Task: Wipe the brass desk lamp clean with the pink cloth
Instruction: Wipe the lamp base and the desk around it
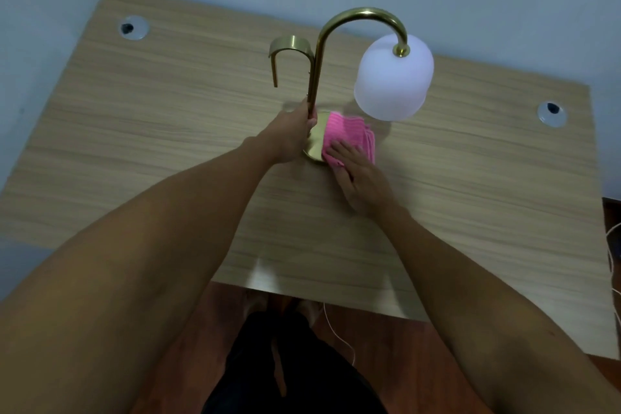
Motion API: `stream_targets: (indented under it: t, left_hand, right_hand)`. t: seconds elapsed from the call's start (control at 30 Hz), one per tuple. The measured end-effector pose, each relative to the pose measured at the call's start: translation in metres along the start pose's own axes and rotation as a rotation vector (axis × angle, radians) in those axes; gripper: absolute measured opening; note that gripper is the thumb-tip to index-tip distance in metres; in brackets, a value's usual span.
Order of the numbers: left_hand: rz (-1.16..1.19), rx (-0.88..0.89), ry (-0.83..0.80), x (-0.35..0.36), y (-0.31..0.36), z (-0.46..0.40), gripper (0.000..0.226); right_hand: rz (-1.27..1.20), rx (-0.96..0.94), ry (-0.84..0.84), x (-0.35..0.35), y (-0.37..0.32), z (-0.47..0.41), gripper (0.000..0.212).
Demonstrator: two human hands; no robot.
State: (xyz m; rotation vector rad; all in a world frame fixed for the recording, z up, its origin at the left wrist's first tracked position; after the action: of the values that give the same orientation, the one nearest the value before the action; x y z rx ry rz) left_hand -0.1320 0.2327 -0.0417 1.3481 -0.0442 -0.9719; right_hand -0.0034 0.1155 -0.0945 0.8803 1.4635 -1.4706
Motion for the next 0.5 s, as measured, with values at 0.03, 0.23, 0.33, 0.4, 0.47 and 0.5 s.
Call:
stream_targets:
  t: [0.03,0.23,0.33,0.4,0.47,0.5]
  left_hand:
    - [-0.007,-0.003,0.007,0.000,-0.001,-0.001,0.010]
    - [-0.013,0.005,0.021,0.001,0.002,0.001,0.021]
    - [0.003,-0.001,0.002,0.000,-0.001,0.000,0.014]
    - [0.012,-0.019,0.007,0.001,-0.003,-0.001,0.015]
    - [0.020,-0.029,0.011,0.001,-0.002,0.000,0.019]
    - [0.013,-0.023,0.013,0.001,-0.001,0.000,0.022]
  right_hand:
    - [0.002,0.027,0.008,0.000,-0.002,-0.006,0.046]
    - [0.076,-0.135,-0.057,0.017,-0.030,-0.011,0.053]
    - [0.063,-0.118,-0.038,0.002,-0.003,0.004,0.050]
    - [0.058,-0.020,-0.003,-0.008,0.011,-0.008,0.048]
    - [0.063,0.039,-0.003,-0.006,0.005,-0.028,0.049]
    - [0.069,0.025,-0.007,-0.002,-0.004,-0.033,0.050]
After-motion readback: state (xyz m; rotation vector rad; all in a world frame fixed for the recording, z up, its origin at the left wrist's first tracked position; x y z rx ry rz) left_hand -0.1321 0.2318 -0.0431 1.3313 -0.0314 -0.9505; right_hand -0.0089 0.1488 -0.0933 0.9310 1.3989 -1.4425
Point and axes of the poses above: each hand's wrist, its own z-axis away from the middle knuckle, its own x-axis out of the palm, y = z × x, the point moved 6 cm from there along -z, towards the middle knuckle, and after that the axes turned 15 degrees about z, right-handed, at the moved point
